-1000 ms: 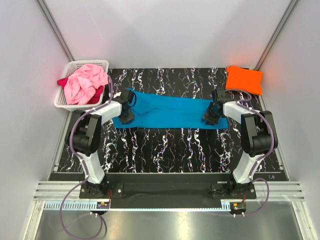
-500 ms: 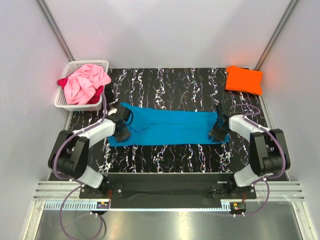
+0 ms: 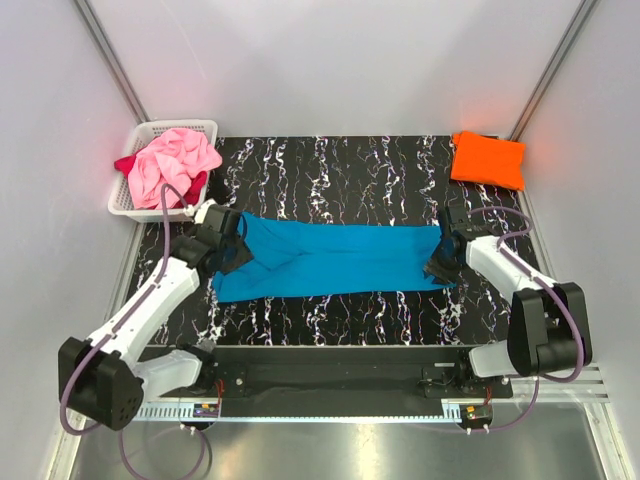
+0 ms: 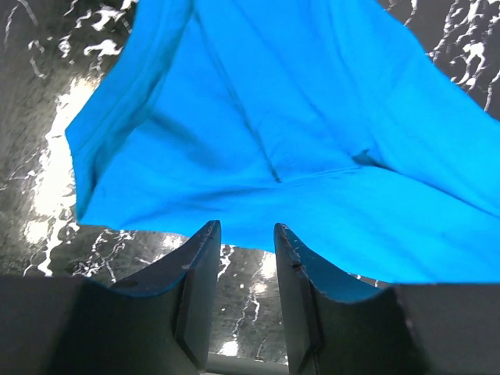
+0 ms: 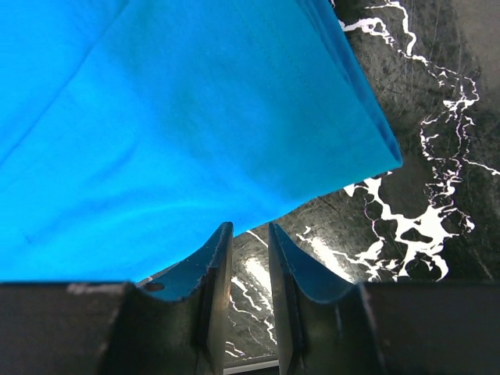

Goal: Fold and stack the t-shirts
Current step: Fold the tshirt

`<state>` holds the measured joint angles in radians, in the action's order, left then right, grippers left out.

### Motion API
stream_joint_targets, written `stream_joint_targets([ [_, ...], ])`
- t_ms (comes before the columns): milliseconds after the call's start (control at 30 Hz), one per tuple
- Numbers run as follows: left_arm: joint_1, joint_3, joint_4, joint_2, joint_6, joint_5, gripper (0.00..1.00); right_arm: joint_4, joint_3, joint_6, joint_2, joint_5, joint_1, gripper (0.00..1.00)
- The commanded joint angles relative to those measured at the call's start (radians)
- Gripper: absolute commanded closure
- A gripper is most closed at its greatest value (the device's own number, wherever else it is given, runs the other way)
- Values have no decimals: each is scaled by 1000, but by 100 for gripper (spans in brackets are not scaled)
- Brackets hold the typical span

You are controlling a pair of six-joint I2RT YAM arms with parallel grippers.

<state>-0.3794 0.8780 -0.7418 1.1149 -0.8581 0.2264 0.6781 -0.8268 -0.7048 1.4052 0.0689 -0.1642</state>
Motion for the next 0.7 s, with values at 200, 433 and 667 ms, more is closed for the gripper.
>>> stream_joint_targets([
  [200, -4, 63, 108, 204, 28, -136, 66, 29, -34, -1, -71, 29, -9, 68],
  [433, -3, 24, 291, 316, -25, -257, 64, 34, -37, 19, -77, 23, -11, 68],
  [667, -3, 1, 298, 353, -45, -254, 62, 31, -41, 25, -64, 25, -9, 67],
])
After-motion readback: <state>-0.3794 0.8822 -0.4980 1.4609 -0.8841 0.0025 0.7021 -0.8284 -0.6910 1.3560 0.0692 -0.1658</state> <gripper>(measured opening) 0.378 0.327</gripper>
